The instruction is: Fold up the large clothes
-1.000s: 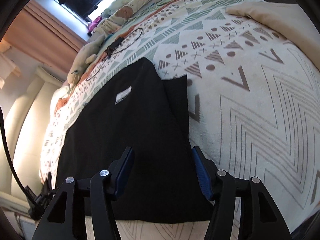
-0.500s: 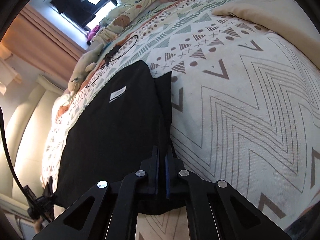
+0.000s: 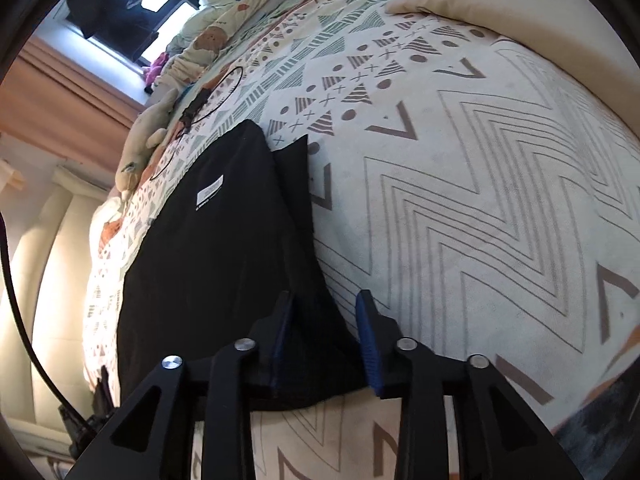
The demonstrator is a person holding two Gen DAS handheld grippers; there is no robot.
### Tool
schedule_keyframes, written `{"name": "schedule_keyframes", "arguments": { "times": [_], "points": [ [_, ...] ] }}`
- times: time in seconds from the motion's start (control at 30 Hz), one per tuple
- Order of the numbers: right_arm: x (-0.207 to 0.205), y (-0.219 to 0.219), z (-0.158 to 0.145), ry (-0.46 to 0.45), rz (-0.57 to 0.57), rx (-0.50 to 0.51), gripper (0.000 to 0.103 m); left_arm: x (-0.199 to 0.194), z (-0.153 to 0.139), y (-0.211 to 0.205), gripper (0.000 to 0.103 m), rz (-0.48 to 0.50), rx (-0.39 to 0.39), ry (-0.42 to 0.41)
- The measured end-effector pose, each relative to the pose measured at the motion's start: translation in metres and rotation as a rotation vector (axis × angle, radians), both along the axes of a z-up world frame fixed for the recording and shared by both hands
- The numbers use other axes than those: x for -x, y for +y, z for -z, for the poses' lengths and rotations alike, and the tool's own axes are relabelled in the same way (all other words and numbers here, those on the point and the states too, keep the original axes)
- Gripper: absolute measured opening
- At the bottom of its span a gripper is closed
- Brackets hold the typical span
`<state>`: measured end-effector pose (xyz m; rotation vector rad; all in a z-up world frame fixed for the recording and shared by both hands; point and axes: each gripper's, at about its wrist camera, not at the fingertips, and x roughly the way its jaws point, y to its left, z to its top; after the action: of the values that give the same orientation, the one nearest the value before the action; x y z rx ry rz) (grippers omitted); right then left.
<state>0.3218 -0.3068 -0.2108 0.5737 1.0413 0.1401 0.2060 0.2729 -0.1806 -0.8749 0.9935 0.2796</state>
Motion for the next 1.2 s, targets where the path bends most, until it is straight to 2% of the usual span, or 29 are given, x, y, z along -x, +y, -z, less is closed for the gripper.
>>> {"name": "schedule_keyframes", "arguments": {
  "times": [0.13,0.27,0.33,0.43,0.47,0.5,0.57,0.6,0.8,0.93,1.13,1.2],
  "points": [
    [0.013,-0.002,-0.002,0.009,-0.017,-0.005,0.034,0.014,0.000,-0.002,0.059,-0.004,0.122,-0.073],
    [0.024,0.001,0.001,0.026,-0.038,-0.020,0.035,0.018,0.015,-0.011,0.059,-0.012,0.230,-0.071],
    [0.026,0.002,0.002,0.028,-0.037,-0.023,0.035,0.018,0.020,-0.017,0.059,-0.027,0.259,-0.080],
    [0.026,0.004,0.004,0.036,-0.029,-0.033,0.035,0.017,0.021,-0.021,0.059,-0.050,0.240,-0.087],
    [0.024,0.005,0.004,0.043,-0.035,-0.022,0.035,0.017,0.020,-0.020,0.051,-0.059,0.234,-0.095],
    [0.024,0.005,0.005,0.051,-0.039,-0.018,0.035,0.018,0.020,-0.020,0.032,-0.068,0.225,-0.100],
    [0.024,0.003,0.005,0.059,-0.036,-0.030,0.035,0.018,0.019,-0.016,0.017,-0.082,0.207,-0.107],
    [0.025,0.001,0.005,0.062,-0.032,-0.031,0.035,0.020,0.020,-0.013,0.014,-0.085,0.216,-0.122],
    [0.035,-0.010,0.011,0.097,-0.032,-0.113,0.038,0.024,0.031,-0.010,0.013,-0.115,0.226,-0.118],
    [0.040,-0.007,0.019,0.102,-0.061,-0.209,0.058,0.026,0.022,-0.010,0.013,-0.088,0.210,-0.136],
    [0.029,-0.003,0.035,0.071,-0.006,-0.297,0.058,0.026,0.019,-0.011,0.012,-0.090,0.206,-0.146],
    [0.025,-0.007,0.039,0.059,0.024,-0.312,0.046,0.027,0.015,-0.012,0.012,-0.087,0.200,-0.152]
  ]
}}
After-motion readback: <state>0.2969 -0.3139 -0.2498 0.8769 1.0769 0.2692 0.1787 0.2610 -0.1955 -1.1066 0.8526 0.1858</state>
